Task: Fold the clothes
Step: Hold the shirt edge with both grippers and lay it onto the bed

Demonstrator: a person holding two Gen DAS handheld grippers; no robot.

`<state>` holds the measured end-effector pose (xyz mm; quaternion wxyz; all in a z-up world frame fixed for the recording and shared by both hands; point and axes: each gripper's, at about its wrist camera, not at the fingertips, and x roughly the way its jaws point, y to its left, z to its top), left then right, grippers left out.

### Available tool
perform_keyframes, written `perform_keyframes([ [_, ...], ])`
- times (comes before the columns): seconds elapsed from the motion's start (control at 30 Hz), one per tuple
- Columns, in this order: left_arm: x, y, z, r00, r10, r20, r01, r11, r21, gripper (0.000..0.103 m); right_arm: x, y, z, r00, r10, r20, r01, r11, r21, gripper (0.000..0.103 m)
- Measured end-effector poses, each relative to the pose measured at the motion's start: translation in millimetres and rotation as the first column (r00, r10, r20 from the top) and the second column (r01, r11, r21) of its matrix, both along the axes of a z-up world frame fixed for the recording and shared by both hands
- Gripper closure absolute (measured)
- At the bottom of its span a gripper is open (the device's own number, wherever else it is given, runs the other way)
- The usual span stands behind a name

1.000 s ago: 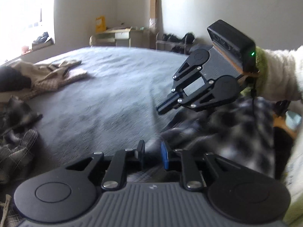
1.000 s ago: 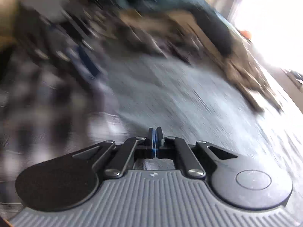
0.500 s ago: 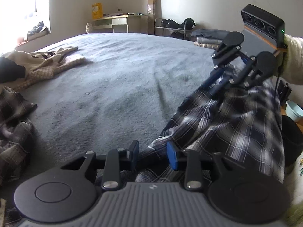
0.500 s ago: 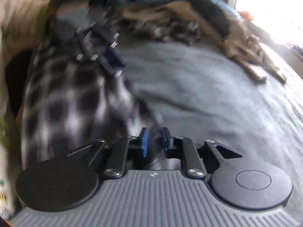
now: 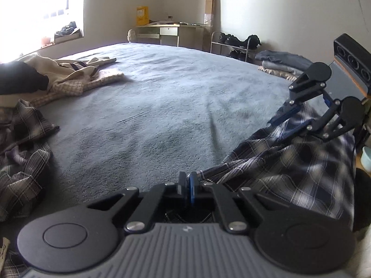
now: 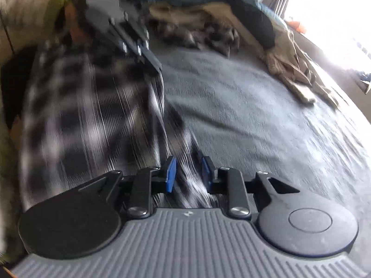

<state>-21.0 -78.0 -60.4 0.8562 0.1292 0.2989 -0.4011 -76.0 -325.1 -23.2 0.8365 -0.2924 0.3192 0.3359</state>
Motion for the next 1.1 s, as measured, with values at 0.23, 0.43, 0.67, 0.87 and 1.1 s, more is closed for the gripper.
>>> perform_keyframes([
  [0.23, -5, -3, 3, 0.999, -0.010, 0.038, 0.009, 0.999, 0.032, 0.100, 3, -5, -11, 0.999, -0.005, -0.032, 0.003, 0.999, -0.052, 0.082],
  [0.43, -4, -1, 2, 0.999, 0.013, 0.047, -0.015, 0.999, 0.033, 0.101, -6, 0, -15, 1.000, -0.004, -0.002, 0.004, 0.994, -0.113, 0.100],
  [0.67, -3, 4, 3, 0.998, 0.041, 0.055, -0.042, 0.999, 0.006, 0.102, -9, -1, 9, 0.986, -0.067, 0.149, 0.083, 0.991, -0.101, 0.102],
  [0.87, 7, -2, -2, 0.994, 0.090, 0.058, -0.090, 0.996, 0.000, 0.102, 7, -5, 4, 0.973, -0.122, 0.195, 0.142, 0.986, -0.092, 0.103],
  [1.1, 17, -10, -16, 0.991, 0.115, 0.065, -0.119, 0.992, 0.053, 0.102, 26, -3, -29, 0.973, -0.147, 0.177, 0.168, 0.979, -0.113, 0.102],
])
